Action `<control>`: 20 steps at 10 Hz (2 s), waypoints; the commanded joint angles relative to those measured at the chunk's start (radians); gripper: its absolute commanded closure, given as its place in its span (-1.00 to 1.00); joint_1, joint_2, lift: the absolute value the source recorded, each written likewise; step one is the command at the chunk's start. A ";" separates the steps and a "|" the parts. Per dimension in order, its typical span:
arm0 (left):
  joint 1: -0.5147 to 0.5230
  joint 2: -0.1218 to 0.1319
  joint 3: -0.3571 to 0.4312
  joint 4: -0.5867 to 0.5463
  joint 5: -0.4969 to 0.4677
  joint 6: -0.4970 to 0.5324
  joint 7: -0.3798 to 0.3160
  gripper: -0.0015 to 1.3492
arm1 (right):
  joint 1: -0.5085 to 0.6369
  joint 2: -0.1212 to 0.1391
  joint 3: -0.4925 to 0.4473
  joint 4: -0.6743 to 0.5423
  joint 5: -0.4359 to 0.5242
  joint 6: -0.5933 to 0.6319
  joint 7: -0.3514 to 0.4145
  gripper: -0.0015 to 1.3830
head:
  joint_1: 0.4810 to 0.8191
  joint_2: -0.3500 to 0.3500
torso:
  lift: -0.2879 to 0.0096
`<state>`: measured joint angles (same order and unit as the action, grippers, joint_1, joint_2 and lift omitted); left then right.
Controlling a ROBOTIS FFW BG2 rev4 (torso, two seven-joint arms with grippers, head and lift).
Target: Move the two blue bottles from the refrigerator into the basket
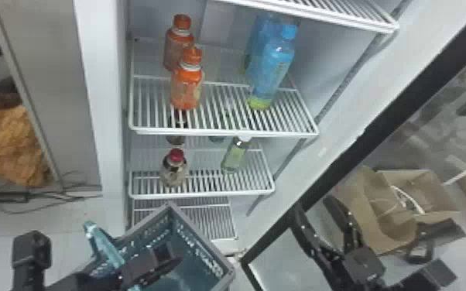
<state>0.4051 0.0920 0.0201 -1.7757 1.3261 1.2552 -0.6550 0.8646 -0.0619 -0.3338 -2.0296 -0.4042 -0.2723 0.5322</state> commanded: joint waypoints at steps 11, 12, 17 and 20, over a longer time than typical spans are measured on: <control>-0.003 0.005 0.002 0.000 0.000 0.001 0.000 0.78 | -0.320 -0.002 0.017 0.026 0.081 0.216 -0.041 -0.57 | 0.27 -1.00 | 0.95; -0.003 0.005 0.002 0.000 0.000 -0.001 0.000 0.78 | -0.349 -0.002 0.017 0.026 0.091 0.240 -0.044 -0.57 | 0.27 -1.00 | 0.94; -0.003 0.005 0.008 0.000 0.002 -0.004 -0.002 0.78 | -0.482 -0.012 0.043 0.080 0.119 0.287 -0.071 -0.57 | 0.27 -1.00 | 0.94; -0.003 0.005 0.006 0.000 0.002 -0.006 -0.002 0.78 | -0.575 -0.018 0.053 0.139 0.141 0.331 -0.086 -0.57 | 0.27 -1.00 | 0.94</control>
<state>0.4023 0.0966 0.0261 -1.7759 1.3281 1.2493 -0.6563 0.3059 -0.0786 -0.2860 -1.9036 -0.2657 0.0528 0.4478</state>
